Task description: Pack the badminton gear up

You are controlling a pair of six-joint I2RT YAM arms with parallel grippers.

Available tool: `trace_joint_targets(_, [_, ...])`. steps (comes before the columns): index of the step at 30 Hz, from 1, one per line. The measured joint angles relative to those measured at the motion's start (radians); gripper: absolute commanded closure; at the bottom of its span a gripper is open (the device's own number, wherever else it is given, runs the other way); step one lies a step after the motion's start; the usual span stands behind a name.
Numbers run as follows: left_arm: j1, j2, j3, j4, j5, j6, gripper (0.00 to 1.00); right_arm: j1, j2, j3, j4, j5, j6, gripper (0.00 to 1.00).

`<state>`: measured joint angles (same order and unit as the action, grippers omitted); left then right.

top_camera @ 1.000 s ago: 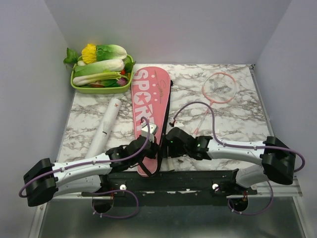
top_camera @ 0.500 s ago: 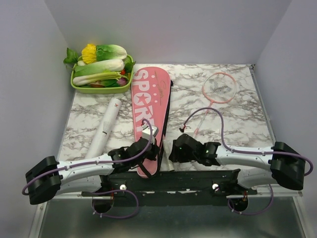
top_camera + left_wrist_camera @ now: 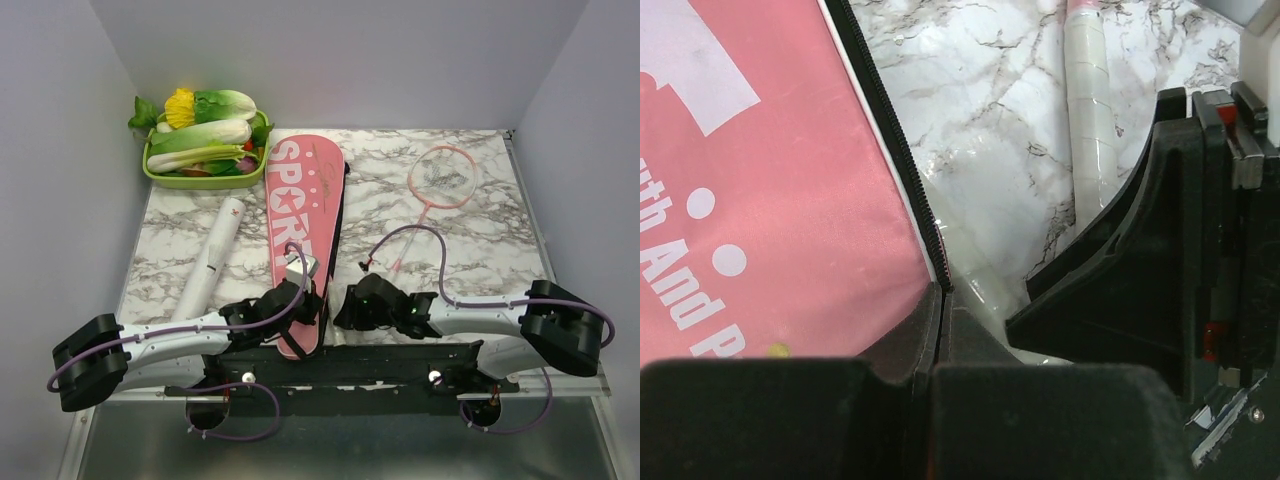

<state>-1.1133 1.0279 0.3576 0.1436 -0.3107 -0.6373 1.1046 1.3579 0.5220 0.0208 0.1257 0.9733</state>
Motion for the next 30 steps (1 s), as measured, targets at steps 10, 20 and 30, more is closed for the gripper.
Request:
trace_joint_targets(10, [0.000,-0.013,-0.008,0.006,0.001,0.000,1.00,-0.001,0.053,-0.039,0.190,-0.086,0.051,0.68])
trace_joint_targets(20, [0.000,-0.034,-0.040,0.005,0.001,-0.002,1.00,-0.001,0.118,-0.063,0.342,-0.149,0.103,0.71])
trace_joint_targets(30, [0.000,-0.064,-0.056,0.004,0.001,-0.007,1.00,-0.001,0.185,-0.072,0.507,-0.181,0.134,0.72])
